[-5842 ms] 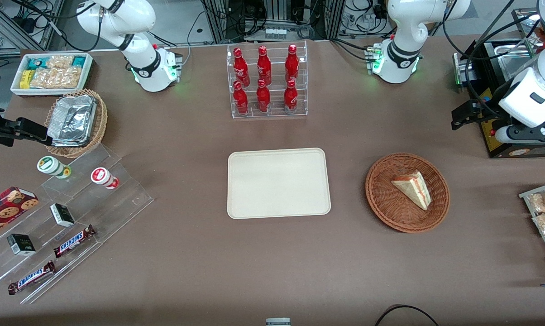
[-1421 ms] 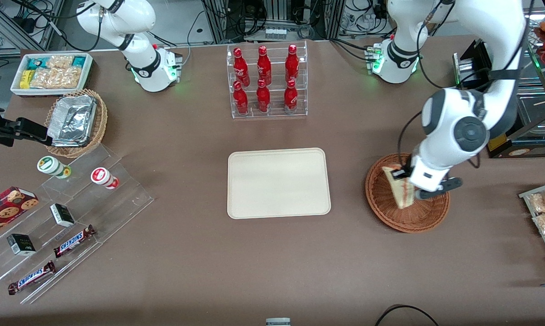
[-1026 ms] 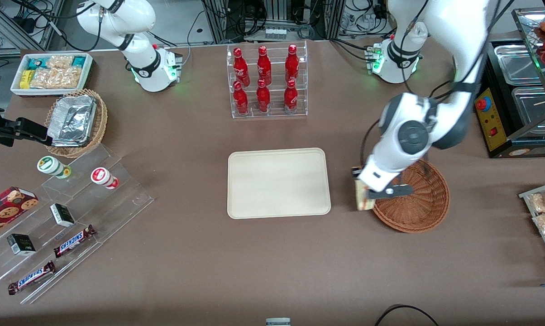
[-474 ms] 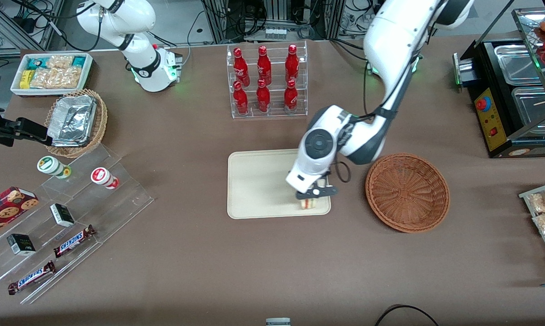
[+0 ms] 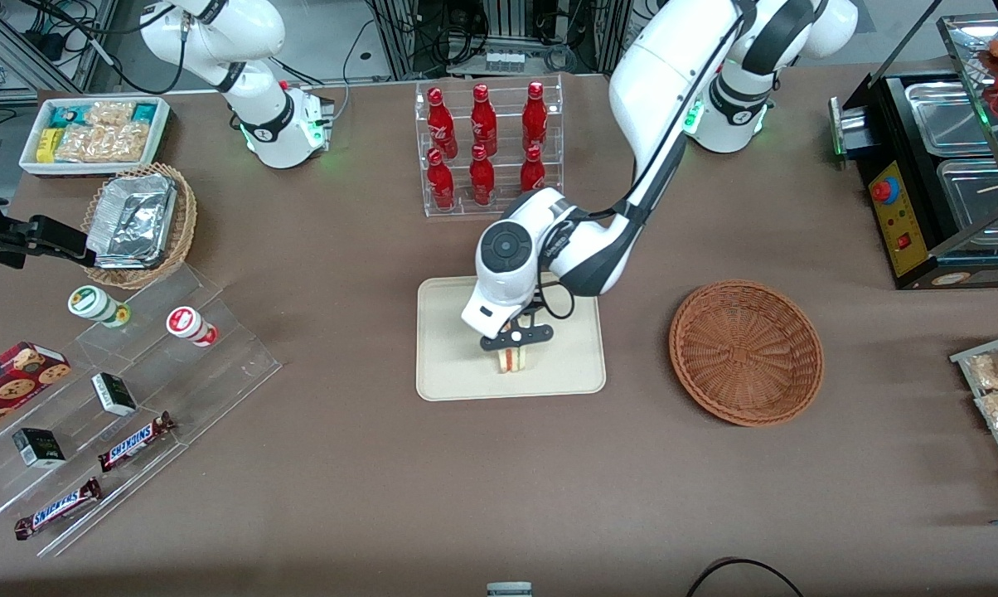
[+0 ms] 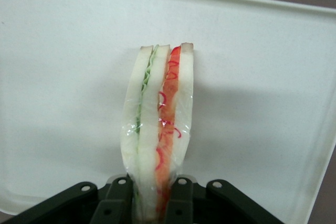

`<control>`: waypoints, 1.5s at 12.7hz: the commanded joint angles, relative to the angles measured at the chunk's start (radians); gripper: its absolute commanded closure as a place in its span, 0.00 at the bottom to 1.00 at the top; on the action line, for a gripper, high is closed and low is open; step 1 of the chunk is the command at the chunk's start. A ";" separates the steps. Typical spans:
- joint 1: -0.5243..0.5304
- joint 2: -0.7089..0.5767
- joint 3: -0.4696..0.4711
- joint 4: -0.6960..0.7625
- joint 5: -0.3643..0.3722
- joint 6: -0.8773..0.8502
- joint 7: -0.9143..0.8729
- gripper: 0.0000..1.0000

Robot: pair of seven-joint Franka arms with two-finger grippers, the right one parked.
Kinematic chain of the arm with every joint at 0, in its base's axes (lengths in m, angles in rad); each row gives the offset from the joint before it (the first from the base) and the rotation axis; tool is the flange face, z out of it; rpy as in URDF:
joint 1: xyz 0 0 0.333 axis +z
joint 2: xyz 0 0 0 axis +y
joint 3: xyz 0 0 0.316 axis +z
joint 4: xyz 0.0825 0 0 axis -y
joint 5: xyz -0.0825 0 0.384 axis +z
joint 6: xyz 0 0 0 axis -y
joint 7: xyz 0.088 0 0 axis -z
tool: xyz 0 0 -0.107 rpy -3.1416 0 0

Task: Place sandwich from basket to tray
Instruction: 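Lift the sandwich and carry it with the left gripper over the cream tray, then lower the sandwich onto the tray and open the left gripper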

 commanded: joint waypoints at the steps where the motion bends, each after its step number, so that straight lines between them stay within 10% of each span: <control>1: -0.016 0.019 0.019 0.050 0.010 -0.056 -0.028 1.00; 5: -0.016 0.028 0.025 0.055 0.010 -0.050 -0.127 1.00; 7: -0.016 0.043 0.025 0.055 0.013 -0.046 -0.138 0.67; 9: -0.016 0.048 0.025 0.051 0.071 -0.037 -0.144 0.00; 19: 0.030 -0.191 0.024 0.088 0.063 -0.247 -0.037 0.00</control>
